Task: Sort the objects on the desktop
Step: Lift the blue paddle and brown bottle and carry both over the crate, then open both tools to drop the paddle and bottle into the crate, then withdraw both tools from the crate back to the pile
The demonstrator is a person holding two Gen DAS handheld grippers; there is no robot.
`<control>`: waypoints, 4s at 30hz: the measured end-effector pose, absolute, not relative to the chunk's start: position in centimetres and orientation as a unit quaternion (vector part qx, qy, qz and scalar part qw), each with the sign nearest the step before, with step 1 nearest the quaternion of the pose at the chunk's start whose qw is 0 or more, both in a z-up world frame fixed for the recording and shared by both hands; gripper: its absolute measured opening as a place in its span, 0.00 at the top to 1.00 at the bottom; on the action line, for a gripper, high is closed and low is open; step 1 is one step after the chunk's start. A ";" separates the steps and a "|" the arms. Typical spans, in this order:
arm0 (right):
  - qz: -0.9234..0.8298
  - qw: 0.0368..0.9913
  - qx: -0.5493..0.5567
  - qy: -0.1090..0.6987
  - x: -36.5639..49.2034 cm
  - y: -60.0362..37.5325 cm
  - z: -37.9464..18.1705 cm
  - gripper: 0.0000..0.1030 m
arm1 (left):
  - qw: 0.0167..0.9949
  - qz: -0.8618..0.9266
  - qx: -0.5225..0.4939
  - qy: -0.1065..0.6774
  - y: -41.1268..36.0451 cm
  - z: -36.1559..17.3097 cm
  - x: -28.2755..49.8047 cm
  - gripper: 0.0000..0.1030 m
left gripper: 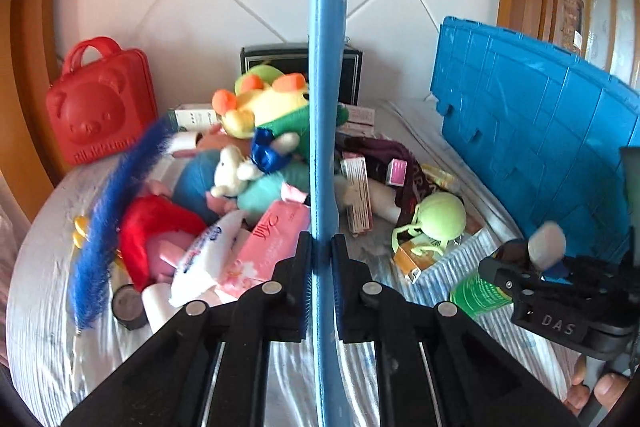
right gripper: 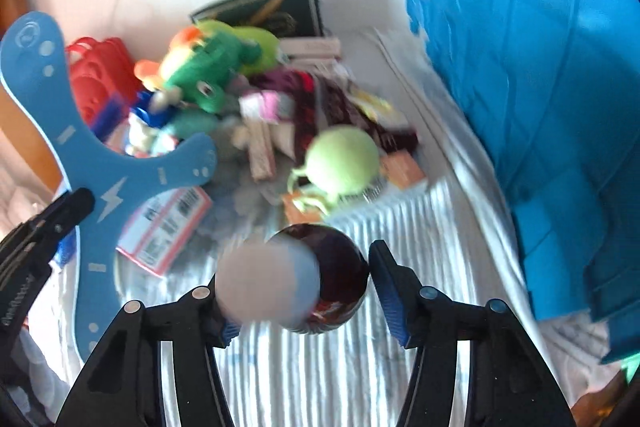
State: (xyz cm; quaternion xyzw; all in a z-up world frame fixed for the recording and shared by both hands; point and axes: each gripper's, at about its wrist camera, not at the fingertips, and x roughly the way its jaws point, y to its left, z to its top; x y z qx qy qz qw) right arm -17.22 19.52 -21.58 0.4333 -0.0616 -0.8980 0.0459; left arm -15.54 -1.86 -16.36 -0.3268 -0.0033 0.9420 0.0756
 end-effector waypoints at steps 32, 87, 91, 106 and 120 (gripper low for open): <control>-0.981 0.060 0.182 -0.035 -10.4 26.1 0.8 0.47 | 0.088 0.987 -0.136 -0.011 6.9 0.1 -9.6 0.92; -0.920 0.024 0.382 0.086 -17.1 62.5 -2.6 0.08 | 0.064 0.923 -0.379 0.023 46.5 -0.8 -15.1 0.56; -0.921 0.031 0.376 0.093 -15.2 62.7 -2.5 0.00 | 0.068 0.924 -0.376 0.013 45.8 -0.6 -13.6 0.55; -0.946 0.043 0.310 0.085 -5.0 63.9 -2.0 0.00 | 0.080 0.950 -0.301 0.003 44.9 -0.3 -3.9 0.46; -0.952 0.060 0.298 0.038 0.9 61.8 -5.7 0.00 | 0.084 0.956 -0.280 -0.013 42.3 -2.5 1.6 0.45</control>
